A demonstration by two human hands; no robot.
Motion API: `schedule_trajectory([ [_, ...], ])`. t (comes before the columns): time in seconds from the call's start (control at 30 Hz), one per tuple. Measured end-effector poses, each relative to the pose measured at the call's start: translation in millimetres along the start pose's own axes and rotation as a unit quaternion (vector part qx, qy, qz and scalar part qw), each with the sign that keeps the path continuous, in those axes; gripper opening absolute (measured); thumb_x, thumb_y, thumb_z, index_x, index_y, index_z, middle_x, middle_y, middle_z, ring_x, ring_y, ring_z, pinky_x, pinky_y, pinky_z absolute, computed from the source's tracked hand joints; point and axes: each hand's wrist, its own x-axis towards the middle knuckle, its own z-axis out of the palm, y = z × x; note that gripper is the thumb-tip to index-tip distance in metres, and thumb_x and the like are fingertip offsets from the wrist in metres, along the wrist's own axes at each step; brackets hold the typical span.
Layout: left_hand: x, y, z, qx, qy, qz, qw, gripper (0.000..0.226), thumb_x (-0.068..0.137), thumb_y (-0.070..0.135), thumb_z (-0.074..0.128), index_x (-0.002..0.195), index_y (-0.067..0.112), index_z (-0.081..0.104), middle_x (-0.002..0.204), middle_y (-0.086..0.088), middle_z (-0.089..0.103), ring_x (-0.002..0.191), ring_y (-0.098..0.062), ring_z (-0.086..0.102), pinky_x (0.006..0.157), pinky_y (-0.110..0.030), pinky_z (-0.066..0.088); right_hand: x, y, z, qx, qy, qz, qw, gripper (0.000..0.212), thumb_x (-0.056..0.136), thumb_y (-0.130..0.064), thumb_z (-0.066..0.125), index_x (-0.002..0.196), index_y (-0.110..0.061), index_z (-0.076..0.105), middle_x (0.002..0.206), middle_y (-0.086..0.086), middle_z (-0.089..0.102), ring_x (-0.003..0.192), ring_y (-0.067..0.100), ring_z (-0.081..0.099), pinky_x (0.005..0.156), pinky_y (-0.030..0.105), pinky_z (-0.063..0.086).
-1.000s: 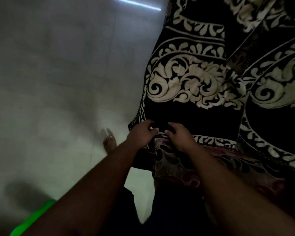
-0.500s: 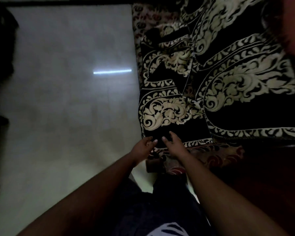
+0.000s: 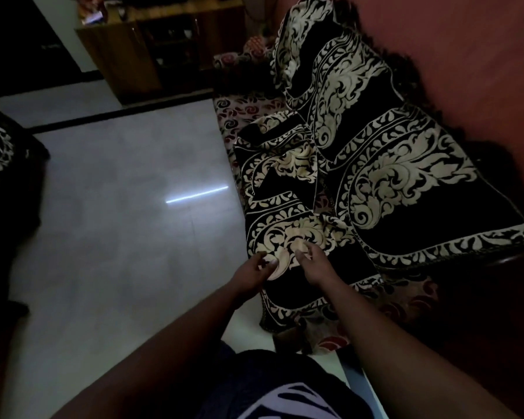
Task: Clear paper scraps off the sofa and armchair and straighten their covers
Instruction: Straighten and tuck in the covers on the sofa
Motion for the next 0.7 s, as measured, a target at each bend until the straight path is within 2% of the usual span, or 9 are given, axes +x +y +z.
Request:
schedule_trajectory([
  [0.07, 10, 1, -14, 0.014, 0.000, 0.002, 1.000, 0.074, 0.091, 0.063, 0.058, 0.148, 0.018, 0.045, 0.142, -0.003, 0.057, 0.122, -0.017, 0.059, 0.100, -0.031, 0.047, 4, -11, 7, 0.001, 0.008, 0.002, 1.000, 0.064, 0.099, -0.046, 0.055, 0.153, -0.019, 0.035, 0.158, 0.012, 0.035, 0.142, 0.029, 0.039, 0.112, 0.036, 0.034],
  [0.17, 27, 5, -45, 0.017, -0.014, 0.020, 1.000, 0.062, 0.095, 0.055, 0.058, 0.143, 0.016, 0.048, 0.132, 0.002, 0.060, 0.108, -0.013, 0.064, 0.092, -0.026, 0.048, 17, -31, 22, 0.012, 0.025, 0.006, 1.000, 0.064, 0.100, -0.045, 0.055, 0.154, -0.017, 0.034, 0.159, 0.012, 0.035, 0.144, 0.028, 0.037, 0.114, 0.038, 0.033],
  [0.37, 71, -4, -129, 0.040, -0.051, 0.048, 0.997, 0.067, 0.095, 0.060, 0.054, 0.148, 0.020, 0.046, 0.142, -0.002, 0.057, 0.122, -0.016, 0.056, 0.096, -0.024, 0.042, 47, -81, 70, 0.015, 0.087, 0.025, 0.996, 0.062, 0.101, -0.044, 0.053, 0.152, -0.014, 0.036, 0.156, 0.014, 0.039, 0.142, 0.029, 0.040, 0.112, 0.036, 0.033],
  [0.5, 90, 5, -192, 0.034, -0.077, 0.064, 0.994, 0.059, 0.100, 0.051, 0.052, 0.150, 0.020, 0.043, 0.142, -0.002, 0.054, 0.118, -0.010, 0.049, 0.094, -0.019, 0.036, 55, -121, 107, 0.025, 0.117, 0.045, 0.992, 0.062, 0.101, -0.045, 0.053, 0.152, -0.014, 0.036, 0.156, 0.014, 0.039, 0.140, 0.028, 0.042, 0.111, 0.033, 0.034],
  [0.7, 128, 15, -252, 0.074, -0.107, 0.070, 0.989, 0.067, 0.099, 0.055, 0.050, 0.153, 0.019, 0.037, 0.153, -0.006, 0.047, 0.134, -0.018, 0.047, 0.103, -0.022, 0.036, 69, -160, 136, 0.070, 0.141, 0.067, 0.985, 0.064, 0.100, -0.049, 0.053, 0.153, -0.019, 0.035, 0.157, 0.010, 0.038, 0.141, 0.027, 0.041, 0.111, 0.036, 0.036],
])
